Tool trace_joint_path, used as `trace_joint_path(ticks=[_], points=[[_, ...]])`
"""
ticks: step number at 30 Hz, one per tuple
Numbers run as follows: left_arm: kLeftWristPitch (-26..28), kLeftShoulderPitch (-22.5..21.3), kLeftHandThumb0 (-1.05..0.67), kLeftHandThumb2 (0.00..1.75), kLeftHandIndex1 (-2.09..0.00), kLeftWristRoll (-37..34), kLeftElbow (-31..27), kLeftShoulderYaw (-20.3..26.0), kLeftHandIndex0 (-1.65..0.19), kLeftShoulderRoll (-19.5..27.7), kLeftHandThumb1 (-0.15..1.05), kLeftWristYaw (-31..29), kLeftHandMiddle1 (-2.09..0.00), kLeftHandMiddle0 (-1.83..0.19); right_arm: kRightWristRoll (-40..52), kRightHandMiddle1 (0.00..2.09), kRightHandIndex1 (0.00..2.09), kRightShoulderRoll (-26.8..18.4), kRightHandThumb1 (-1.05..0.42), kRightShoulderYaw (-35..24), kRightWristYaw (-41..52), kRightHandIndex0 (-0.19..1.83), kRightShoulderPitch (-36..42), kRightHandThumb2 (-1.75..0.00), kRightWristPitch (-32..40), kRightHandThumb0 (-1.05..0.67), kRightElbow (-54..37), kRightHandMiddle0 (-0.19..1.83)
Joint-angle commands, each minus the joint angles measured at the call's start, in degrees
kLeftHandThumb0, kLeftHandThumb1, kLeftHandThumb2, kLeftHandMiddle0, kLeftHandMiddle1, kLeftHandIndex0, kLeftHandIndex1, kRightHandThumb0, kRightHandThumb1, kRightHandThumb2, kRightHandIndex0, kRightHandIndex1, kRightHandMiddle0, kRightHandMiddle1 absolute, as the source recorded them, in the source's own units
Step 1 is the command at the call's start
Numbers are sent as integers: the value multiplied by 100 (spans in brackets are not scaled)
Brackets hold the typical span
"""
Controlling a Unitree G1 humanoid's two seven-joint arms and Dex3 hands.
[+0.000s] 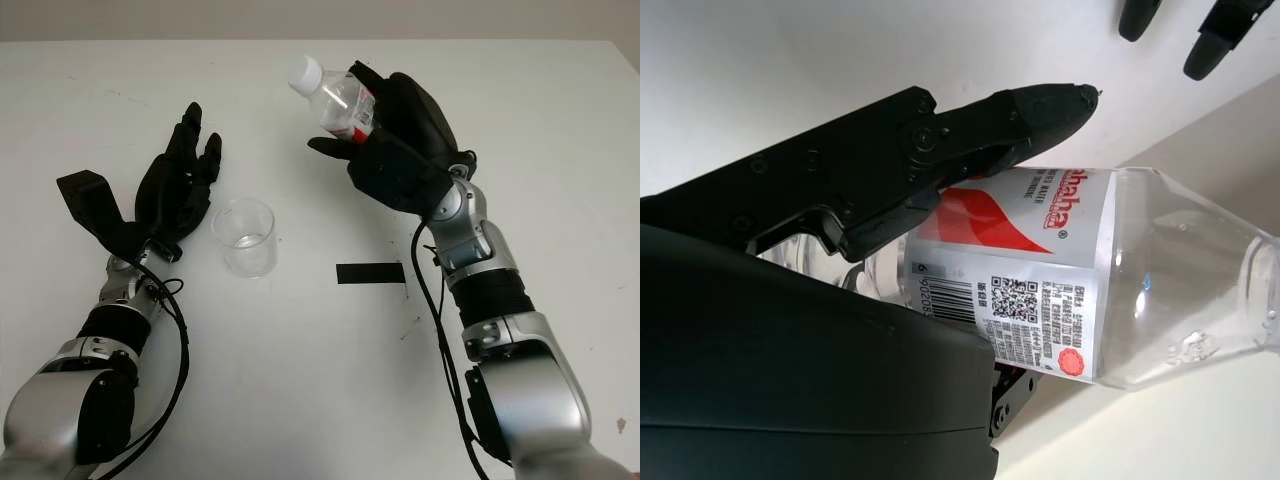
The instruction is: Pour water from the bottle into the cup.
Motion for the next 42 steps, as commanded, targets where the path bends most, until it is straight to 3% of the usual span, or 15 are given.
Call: trace_joint_path(ticks=[1,13,30,37,42], points=[[-57,71,-81,70,0,22,-12,-22,19,-18,105,2,0,19,-150,209,209,9,-105,90,-180,154,-162,-25,-126,-38,19,131],[-50,145,-82,69,0,30,-102,-24,19,-49,105,130,0,19,-1468,209,209,-295,-105,771,-1215,151,-303,-30,-587,-40,317,120],[-72,207,-83,70,0,45,-165,-54,19,-87,105,218,0,19,-2537,209,209,-551,-105,1376,-2281,140,-390,-29,-838,-41,355,95],[-59,210,-82,69,0,-1,-167,-57,19,-103,105,195,0,19,-3059,209,209,-619,-105,1619,-2766,131,-447,-36,-765,-44,210,77],[-58,196,-83,69,0,7,-149,-64,19,-97,105,220,0,19,-3515,209,209,-633,-105,1796,-3213,130,-483,-28,-569,-46,129,71]])
